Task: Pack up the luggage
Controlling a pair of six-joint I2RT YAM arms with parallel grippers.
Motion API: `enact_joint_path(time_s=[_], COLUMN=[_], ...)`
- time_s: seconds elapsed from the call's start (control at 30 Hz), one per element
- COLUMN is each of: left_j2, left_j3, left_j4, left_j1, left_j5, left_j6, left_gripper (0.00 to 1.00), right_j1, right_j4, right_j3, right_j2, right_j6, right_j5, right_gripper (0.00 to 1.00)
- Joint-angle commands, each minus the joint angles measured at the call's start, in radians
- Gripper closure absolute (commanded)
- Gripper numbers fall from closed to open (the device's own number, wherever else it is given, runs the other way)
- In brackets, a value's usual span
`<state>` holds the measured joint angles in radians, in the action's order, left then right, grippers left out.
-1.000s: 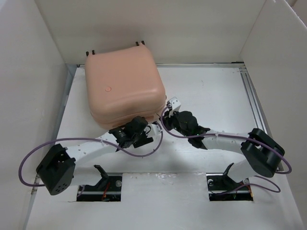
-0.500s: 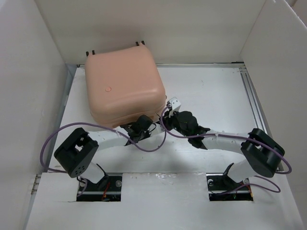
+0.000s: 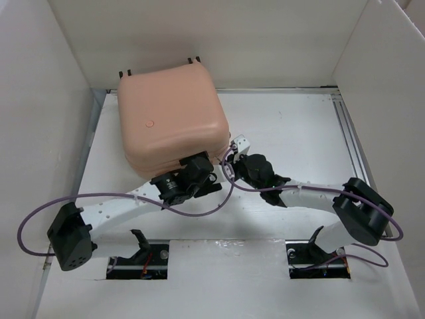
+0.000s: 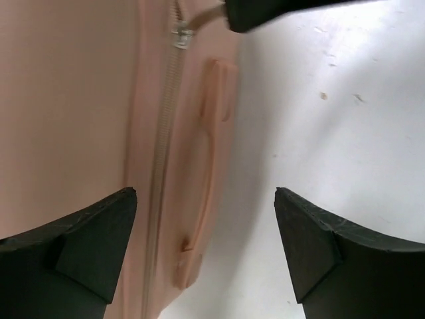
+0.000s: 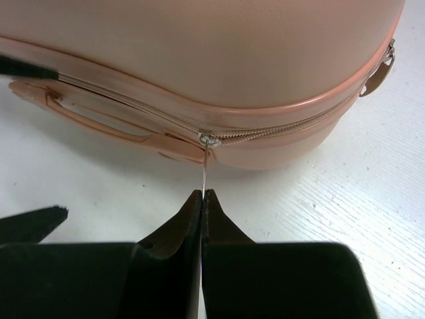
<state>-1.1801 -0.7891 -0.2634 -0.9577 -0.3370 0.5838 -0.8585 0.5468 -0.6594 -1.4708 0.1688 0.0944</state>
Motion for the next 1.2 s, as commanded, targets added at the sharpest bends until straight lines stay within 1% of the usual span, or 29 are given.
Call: enact_joint_path(time_s=[0.0, 0.1, 0.13, 0.2, 0.23, 0.33, 0.4, 0.47, 0.57, 0.6, 0.67, 0.7, 0.77, 0.83, 0.93, 0.97, 1.07, 1.17], left_j2=[-0.054, -0.114, -0.151, -0.177, -0.196, -0.208, -0.217, -0.207, -0.178, -0.167, -0.167, -0.193, -0.214, -0.248, -0.259, -0.259, -0.259, -0.268], left_j3=[-0.039, -0.03, -0.03, -0.03, -0.03, -0.03, -0.041, -0.062, -0.046, -0.023, -0.009, 0.004, 0.014, 0.014, 0.04, 0.05, 0.05, 0.037], left_j4=[-0.076, -0.076, -0.076, -0.065, -0.065, -0.065, -0.065, -0.12, -0.111, -0.099, -0.089, -0.089, -0.079, -0.079, -0.027, -0.01, 0.033, 0.049], left_j1=[0.01, 0.054, 0.065, 0.065, 0.065, 0.074, 0.074, 0.074, 0.048, 0.048, 0.048, 0.048, 0.059, 0.097, 0.117, 0.143, 0.152, 0.152], left_j5=[-0.117, -0.079, -0.079, -0.068, -0.068, -0.08, -0.08, -0.065, -0.098, -0.117, -0.126, -0.126, -0.097, -0.07, -0.069, -0.069, -0.079, -0.031], left_j6=[-0.022, -0.012, -0.012, -0.022, -0.032, -0.053, -0.053, -0.085, -0.085, -0.072, -0.062, -0.062, -0.053, -0.053, -0.019, -0.019, 0.005, 0.037], left_gripper=[0.18, 0.18, 0.2, 0.23, 0.23, 0.28, 0.33, 0.47, 0.47, 0.42, 0.38, 0.37, 0.34, 0.34, 0.31, 0.3, 0.27, 0.27], right_j1=[-0.014, -0.005, -0.005, 0.004, 0.013, 0.022, 0.033, 0.033, 0.044, 0.053, 0.053, 0.062, 0.062, 0.071, 0.072, 0.081, 0.081, 0.081], right_j4=[0.007, 0.007, -0.002, -0.002, -0.013, -0.022, -0.036, -0.045, -0.054, -0.065, -0.074, -0.083, -0.093, -0.102, -0.102, -0.102, -0.102, -0.102], right_j3=[-0.025, -0.025, -0.025, -0.034, -0.034, -0.034, -0.034, -0.034, -0.034, -0.034, -0.034, -0.034, -0.043, -0.052, -0.052, -0.052, -0.052, -0.052], right_j2=[-0.005, -0.005, -0.005, -0.005, 0.006, 0.015, 0.015, 0.026, 0.035, 0.035, 0.035, 0.035, 0.035, 0.035, 0.035, 0.035, 0.035, 0.026], right_j6=[-0.003, -0.014, -0.014, -0.014, -0.025, -0.025, -0.025, -0.034, -0.034, -0.044, -0.045, -0.045, -0.055, -0.055, -0.055, -0.055, -0.055, -0.055], right_j5=[-0.068, -0.077, -0.078, -0.078, -0.087, -0.097, -0.097, -0.097, -0.097, -0.097, -0.107, -0.107, -0.107, -0.107, -0.107, -0.107, -0.107, -0.116], right_gripper=[1.0, 1.0, 1.0, 1.0, 1.0, 1.0, 1.0, 1.0, 1.0, 1.0, 1.0, 1.0, 1.0, 1.0, 1.0, 1.0, 1.0, 1.0])
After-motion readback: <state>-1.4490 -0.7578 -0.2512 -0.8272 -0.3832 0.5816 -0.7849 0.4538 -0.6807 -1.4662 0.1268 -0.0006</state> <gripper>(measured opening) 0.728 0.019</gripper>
